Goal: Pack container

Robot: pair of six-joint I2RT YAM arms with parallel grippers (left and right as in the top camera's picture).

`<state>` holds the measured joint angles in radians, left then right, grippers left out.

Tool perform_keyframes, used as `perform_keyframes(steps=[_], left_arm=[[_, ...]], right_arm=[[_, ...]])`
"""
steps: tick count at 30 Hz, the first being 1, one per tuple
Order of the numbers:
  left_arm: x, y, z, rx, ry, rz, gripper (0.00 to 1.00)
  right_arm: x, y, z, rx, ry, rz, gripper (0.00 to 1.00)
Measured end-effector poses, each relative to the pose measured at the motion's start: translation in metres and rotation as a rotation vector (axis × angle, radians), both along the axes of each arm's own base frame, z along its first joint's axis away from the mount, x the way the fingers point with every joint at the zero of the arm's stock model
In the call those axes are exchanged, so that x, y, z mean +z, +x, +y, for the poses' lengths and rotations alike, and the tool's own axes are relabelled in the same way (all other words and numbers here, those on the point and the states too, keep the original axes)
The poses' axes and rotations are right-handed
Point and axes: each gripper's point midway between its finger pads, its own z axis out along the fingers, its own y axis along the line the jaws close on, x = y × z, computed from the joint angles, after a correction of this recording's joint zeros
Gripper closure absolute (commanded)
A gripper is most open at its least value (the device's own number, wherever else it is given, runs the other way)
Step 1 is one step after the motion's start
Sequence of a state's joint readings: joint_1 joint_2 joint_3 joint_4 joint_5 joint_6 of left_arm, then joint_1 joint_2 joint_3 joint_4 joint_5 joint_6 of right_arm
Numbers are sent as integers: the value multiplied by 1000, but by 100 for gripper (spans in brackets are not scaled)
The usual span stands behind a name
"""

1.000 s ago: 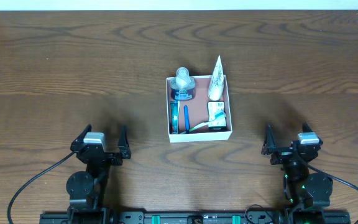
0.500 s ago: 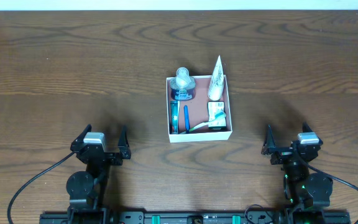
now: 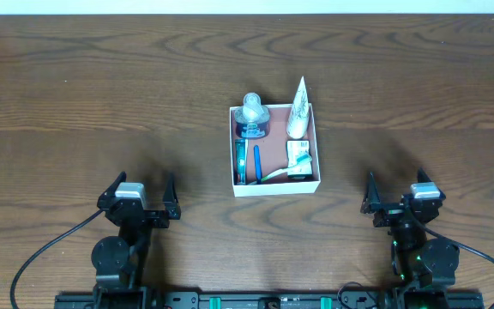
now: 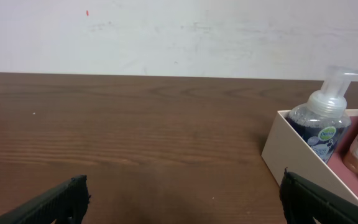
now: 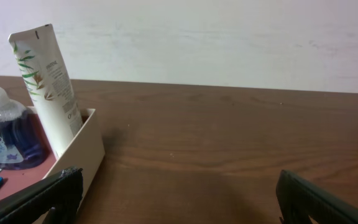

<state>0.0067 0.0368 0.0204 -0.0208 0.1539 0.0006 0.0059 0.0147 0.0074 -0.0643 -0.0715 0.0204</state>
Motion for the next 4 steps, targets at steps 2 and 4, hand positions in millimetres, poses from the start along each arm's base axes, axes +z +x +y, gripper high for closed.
perform_keyframes(steps=[2,4], left_arm=[[0,0,0,0,0,0,2],[0,0,0,0,0,0,2]], right_arm=[[0,0,0,0,0,0,1],[0,0,0,0,0,0,1]])
